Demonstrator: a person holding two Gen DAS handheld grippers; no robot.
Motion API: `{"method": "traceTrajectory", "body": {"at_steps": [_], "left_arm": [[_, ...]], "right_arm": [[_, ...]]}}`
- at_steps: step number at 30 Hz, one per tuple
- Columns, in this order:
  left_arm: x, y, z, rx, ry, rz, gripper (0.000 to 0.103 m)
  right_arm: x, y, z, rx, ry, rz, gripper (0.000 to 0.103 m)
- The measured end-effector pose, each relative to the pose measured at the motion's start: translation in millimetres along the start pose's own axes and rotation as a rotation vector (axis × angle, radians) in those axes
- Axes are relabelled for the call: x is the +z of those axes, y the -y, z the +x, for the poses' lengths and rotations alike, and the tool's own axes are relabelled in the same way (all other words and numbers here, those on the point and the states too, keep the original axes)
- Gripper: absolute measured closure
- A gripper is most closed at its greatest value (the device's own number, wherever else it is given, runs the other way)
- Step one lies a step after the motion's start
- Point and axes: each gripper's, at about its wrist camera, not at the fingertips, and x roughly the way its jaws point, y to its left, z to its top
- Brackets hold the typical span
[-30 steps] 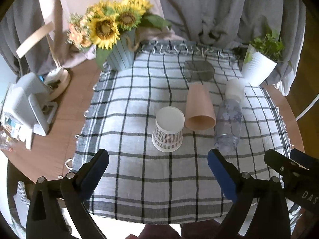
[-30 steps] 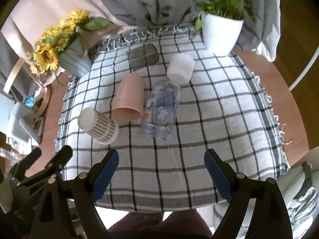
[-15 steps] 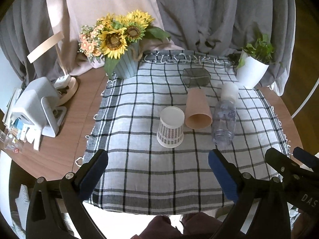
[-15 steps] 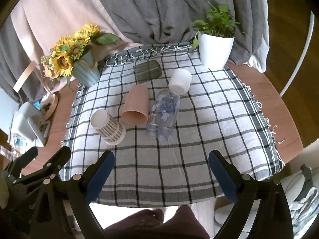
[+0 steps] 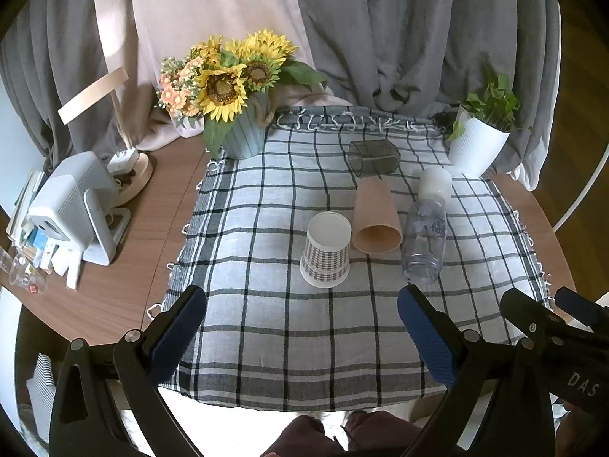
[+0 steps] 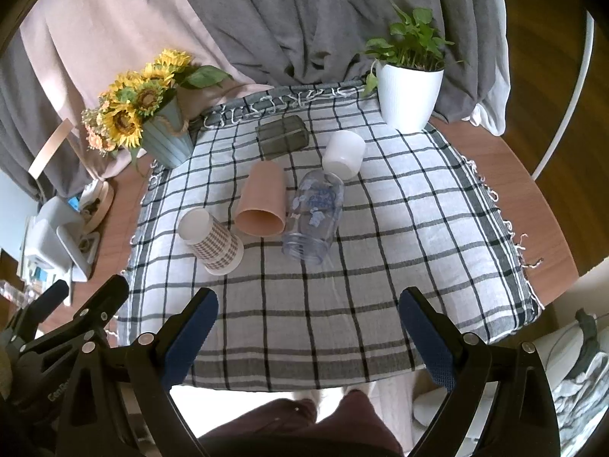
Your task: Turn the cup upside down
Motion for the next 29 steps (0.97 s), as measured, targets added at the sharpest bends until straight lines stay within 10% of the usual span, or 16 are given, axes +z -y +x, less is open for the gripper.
{"method": "traceTrajectory", "body": {"at_steps": [29], "left_arm": [[-0.9,0.8,1.6,0.000,-0.006,-0.001,0.000]], "right_arm": [[4.9,-0.1,2.7,0.000,-0.005,-0.005,0.007]]}}
